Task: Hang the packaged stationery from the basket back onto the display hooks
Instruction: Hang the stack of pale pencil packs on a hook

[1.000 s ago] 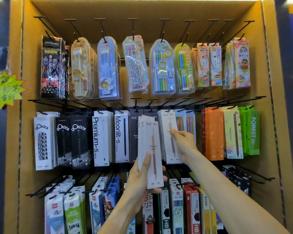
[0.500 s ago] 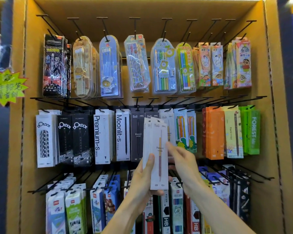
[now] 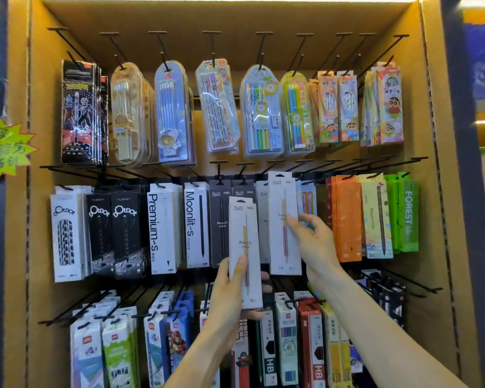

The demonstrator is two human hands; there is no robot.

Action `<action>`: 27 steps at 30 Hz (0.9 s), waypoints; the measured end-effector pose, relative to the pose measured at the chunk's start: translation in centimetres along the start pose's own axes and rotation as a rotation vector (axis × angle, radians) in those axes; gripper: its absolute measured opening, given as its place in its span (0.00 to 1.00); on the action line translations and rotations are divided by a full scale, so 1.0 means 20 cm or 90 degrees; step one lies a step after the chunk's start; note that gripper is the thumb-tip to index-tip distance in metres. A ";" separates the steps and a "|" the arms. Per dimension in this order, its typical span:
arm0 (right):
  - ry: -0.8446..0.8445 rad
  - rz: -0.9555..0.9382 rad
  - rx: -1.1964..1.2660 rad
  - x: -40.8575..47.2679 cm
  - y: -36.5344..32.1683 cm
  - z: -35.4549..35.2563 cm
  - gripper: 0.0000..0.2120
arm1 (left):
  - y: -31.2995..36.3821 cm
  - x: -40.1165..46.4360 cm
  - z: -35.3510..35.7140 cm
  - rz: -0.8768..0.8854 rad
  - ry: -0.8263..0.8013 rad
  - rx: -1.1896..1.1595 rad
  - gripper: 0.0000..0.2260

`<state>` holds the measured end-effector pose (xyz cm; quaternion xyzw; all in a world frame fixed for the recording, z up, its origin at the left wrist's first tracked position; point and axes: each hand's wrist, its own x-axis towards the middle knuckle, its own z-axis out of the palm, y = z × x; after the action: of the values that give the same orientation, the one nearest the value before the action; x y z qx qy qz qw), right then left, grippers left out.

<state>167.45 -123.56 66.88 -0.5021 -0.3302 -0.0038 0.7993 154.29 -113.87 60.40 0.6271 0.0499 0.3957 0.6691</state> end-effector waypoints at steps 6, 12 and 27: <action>0.004 0.015 -0.041 0.09 0.02 0.04 0.11 | 0.01 0.00 -0.02 0.023 -0.014 0.036 0.13; 0.070 0.045 -0.109 0.23 0.11 0.09 0.10 | 0.02 0.02 -0.03 0.010 -0.032 0.003 0.10; -0.002 -0.050 -0.100 -0.12 0.12 0.06 0.17 | -0.07 0.07 0.00 0.060 -0.105 0.087 0.11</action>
<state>165.83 -122.22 64.06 -0.5500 -0.3493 -0.0606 0.7562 155.83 -112.83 59.85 0.7035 -0.0081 0.3691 0.6073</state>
